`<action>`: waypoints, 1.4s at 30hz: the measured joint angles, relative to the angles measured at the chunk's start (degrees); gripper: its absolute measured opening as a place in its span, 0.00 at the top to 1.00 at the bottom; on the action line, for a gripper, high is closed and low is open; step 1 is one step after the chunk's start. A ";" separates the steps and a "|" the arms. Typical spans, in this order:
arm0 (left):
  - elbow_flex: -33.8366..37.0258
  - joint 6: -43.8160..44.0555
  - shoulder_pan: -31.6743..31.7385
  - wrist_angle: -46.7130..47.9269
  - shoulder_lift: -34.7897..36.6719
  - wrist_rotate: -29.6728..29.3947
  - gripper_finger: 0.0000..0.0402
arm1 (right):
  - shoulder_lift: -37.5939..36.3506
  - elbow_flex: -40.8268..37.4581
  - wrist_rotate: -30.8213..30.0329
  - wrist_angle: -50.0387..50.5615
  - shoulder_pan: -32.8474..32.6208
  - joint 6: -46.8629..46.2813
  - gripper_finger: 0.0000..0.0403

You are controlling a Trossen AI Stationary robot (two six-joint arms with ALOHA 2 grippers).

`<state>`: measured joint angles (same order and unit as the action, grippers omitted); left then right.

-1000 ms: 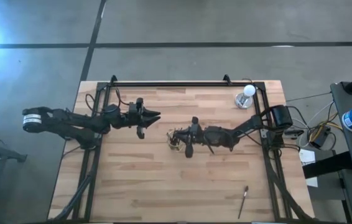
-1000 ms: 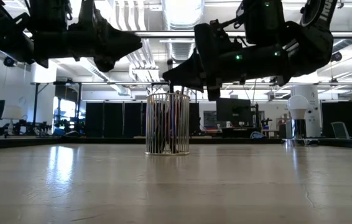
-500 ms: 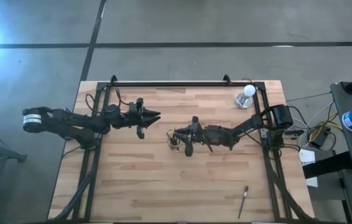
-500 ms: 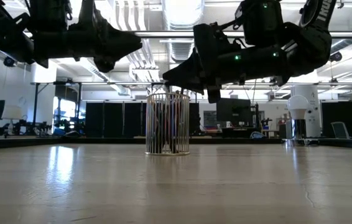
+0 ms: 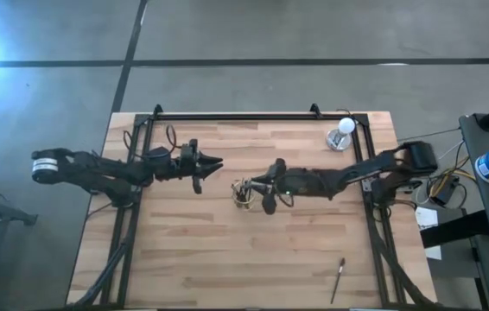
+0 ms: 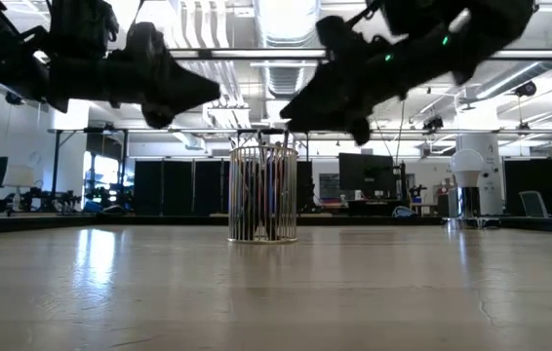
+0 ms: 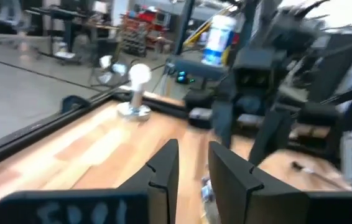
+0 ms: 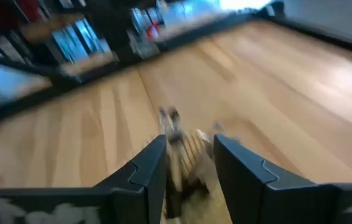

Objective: Pick & Place Makeup Brushes
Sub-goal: Put the brow brush into the gold makeup brush holder

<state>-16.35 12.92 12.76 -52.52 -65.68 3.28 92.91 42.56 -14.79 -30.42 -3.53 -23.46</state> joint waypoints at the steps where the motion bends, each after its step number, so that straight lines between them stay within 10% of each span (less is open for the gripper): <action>1: 0.48 -0.54 -0.19 -0.33 -0.14 -1.06 0.81 | -2.14 0.80 -0.22 5.49 -0.43 -0.74 0.71; 7: 4.21 -1.15 -0.60 -6.42 -1.03 -1.95 0.95 | -11.41 5.09 -5.29 35.43 -6.65 -14.00 0.95; 25: 10.02 0.92 -1.17 -13.67 -2.13 -3.64 1.00 | -3.41 20.77 6.68 87.63 -39.37 -99.01 0.97; 32: 10.03 1.73 -1.41 -13.68 -2.07 -3.60 1.00 | 4.24 25.60 25.23 94.82 -44.53 -109.37 0.84; 42: 10.00 3.14 -1.41 -13.47 -2.04 -3.60 1.00 | 7.73 23.22 27.93 92.06 -44.50 -112.10 0.61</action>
<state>-6.35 16.06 11.35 -65.98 -67.72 -0.32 100.64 65.78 13.15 61.64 -48.03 -135.56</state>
